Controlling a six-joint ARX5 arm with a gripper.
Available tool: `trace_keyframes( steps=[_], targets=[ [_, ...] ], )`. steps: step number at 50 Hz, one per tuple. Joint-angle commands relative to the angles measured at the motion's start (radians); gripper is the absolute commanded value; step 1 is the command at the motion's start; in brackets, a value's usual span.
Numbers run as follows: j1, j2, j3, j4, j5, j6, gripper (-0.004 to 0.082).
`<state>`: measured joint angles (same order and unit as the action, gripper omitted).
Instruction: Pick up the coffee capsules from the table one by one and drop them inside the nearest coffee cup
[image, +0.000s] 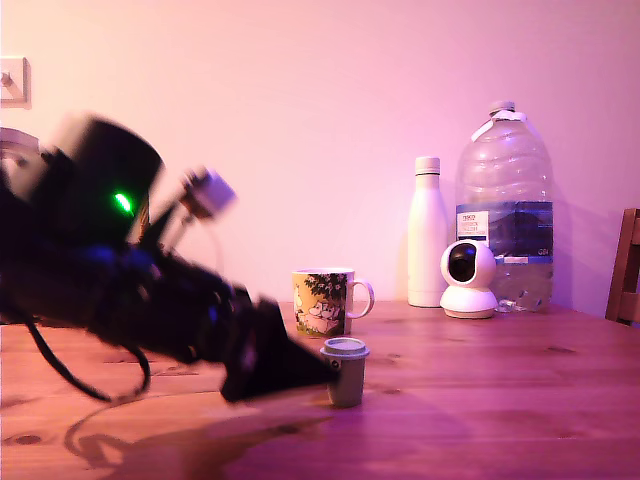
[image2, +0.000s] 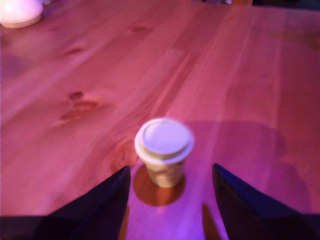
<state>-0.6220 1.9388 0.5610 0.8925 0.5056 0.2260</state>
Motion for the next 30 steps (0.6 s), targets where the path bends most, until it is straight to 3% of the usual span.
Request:
trace_keyframes(
  steps=[1,30],
  targets=[
    [-0.003,0.032,0.015,0.004,0.003,0.01,0.0468],
    [-0.032,0.13,0.161,-0.063,0.011,0.007,0.0468]
  ],
)
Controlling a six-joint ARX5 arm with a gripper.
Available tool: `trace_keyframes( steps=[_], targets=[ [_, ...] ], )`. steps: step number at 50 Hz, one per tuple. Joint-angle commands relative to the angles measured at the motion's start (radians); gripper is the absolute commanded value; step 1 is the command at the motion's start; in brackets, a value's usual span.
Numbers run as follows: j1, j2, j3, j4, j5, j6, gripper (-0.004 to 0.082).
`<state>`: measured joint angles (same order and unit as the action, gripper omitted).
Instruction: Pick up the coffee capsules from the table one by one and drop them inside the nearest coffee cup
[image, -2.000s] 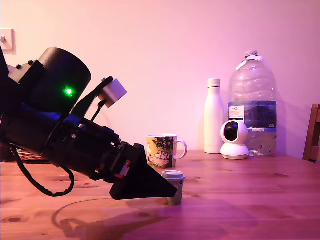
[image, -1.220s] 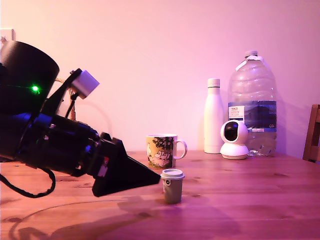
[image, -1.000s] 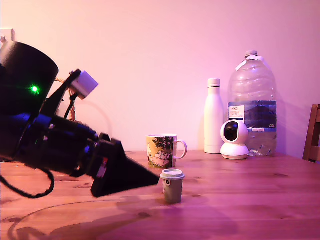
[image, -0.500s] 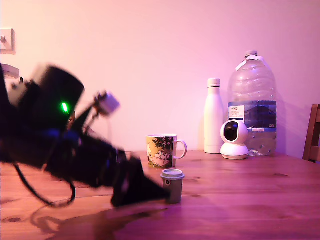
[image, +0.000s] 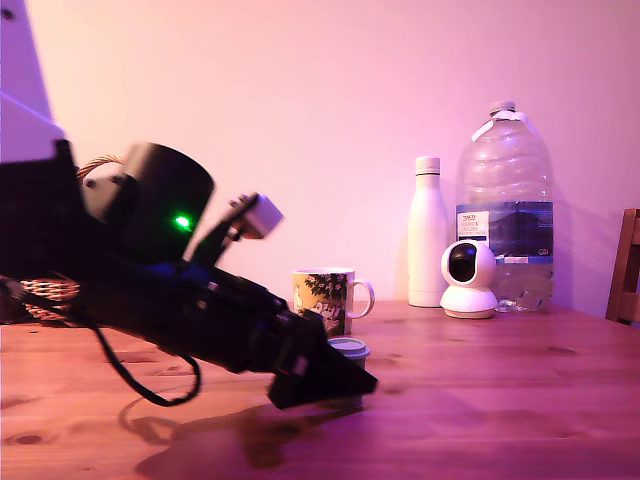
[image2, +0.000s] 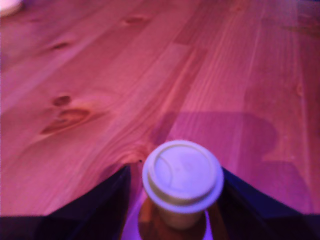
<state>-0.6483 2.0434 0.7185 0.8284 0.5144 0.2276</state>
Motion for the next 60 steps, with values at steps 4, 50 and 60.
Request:
trace_keyframes(
  steps=[4,50,60],
  targets=[
    [-0.008,0.027,0.004,-0.005,0.002,0.005,0.0467],
    [-0.006,-0.1,0.003,-0.119,0.002,-0.049,0.0127],
    [0.001,-0.254,0.003,-0.309,-0.023,-0.052,0.0127]
  ],
)
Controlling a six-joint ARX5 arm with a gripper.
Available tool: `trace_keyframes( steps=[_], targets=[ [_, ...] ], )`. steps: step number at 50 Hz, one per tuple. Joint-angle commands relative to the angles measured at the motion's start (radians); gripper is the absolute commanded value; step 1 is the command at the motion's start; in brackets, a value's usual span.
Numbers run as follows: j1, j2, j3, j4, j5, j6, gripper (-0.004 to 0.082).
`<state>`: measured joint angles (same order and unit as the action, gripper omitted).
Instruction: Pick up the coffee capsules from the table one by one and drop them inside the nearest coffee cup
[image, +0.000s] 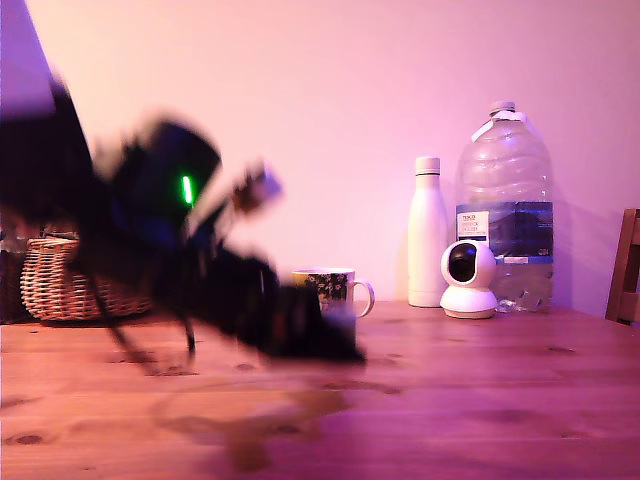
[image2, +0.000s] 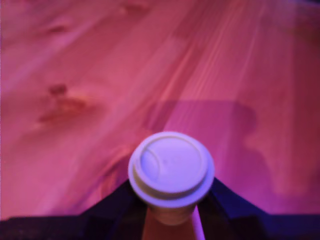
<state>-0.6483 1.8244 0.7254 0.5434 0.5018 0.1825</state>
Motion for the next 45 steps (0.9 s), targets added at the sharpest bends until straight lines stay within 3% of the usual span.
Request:
trace_keyframes(
  steps=[1,8,13,14,17,27,45],
  targets=[
    [0.003,-0.052,-0.003,-0.042,-0.022,-0.007,0.0127],
    [0.027,-0.161,-0.003,-0.135,-0.106,-0.008,0.0127],
    [0.05,-0.235,-0.003,-0.187,-0.109,-0.012,0.0127],
    [0.055,-0.249,-0.003,-0.199,-0.11,-0.035,0.0127],
    [0.069,-0.294,-0.003,-0.232,-0.118,-0.05,0.0127],
    [0.12,-0.419,-0.003,-0.307,-0.164,-0.055,0.0127],
    [0.208,-0.51,-0.003,-0.346,-0.17,-0.056,0.0127]
  ],
)
